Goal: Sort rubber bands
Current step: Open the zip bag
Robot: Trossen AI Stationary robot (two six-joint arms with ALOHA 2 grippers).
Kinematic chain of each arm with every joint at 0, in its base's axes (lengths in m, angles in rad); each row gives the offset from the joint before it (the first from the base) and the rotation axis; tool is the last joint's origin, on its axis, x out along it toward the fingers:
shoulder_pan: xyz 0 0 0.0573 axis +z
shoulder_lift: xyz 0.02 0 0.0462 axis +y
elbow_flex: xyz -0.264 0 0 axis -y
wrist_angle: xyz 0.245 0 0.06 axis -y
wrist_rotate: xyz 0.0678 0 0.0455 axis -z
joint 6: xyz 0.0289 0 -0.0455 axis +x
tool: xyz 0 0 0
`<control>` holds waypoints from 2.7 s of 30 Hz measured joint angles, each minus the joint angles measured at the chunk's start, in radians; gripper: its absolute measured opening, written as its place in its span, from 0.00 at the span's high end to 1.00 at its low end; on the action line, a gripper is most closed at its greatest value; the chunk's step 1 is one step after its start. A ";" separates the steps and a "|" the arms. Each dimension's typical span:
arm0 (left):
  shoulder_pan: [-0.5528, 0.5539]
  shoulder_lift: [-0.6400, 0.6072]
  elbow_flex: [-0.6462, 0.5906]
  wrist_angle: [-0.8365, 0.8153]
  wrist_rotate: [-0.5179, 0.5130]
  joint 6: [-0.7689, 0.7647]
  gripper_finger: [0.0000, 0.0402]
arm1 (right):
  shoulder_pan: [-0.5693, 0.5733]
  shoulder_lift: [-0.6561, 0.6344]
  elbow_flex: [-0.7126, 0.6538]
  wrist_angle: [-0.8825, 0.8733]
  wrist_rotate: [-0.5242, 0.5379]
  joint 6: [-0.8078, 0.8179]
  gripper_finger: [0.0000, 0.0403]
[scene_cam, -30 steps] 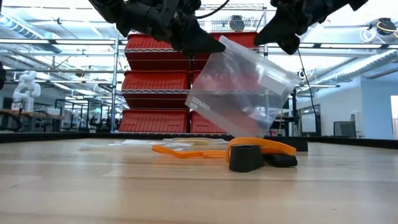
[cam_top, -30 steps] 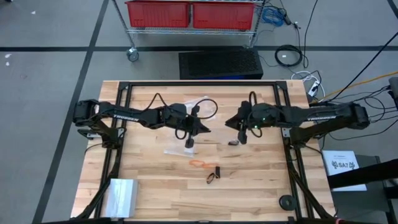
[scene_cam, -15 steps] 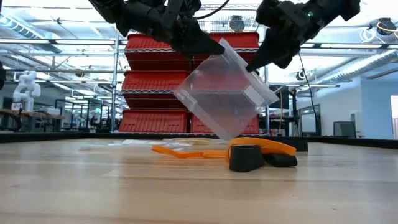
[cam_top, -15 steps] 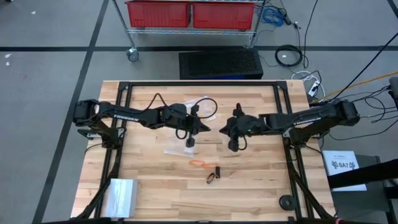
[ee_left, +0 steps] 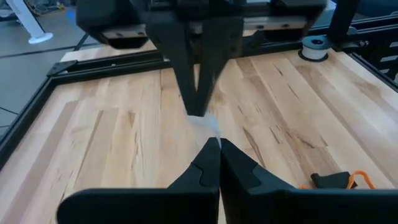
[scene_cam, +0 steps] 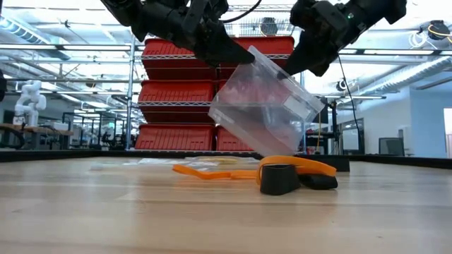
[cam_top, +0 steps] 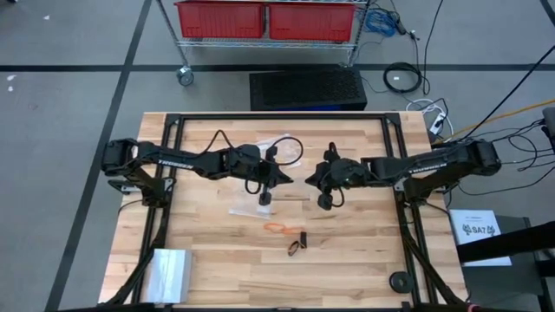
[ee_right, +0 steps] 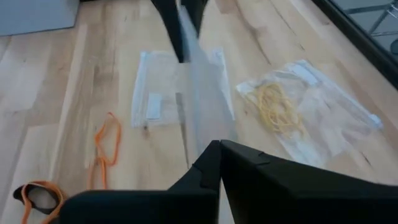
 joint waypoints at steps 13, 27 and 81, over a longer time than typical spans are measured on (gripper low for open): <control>0.000 0.000 0.000 0.003 -0.049 -0.001 1.00 | 0.001 0.081 0.000 0.118 0.031 0.027 1.00; 0.000 0.000 0.000 0.000 -0.073 -0.024 1.00 | 0.006 0.242 -0.014 0.324 0.052 0.127 0.97; -0.017 -0.001 -0.102 0.149 -0.170 -0.094 1.00 | -0.024 -0.145 -0.053 0.054 -0.090 0.051 0.37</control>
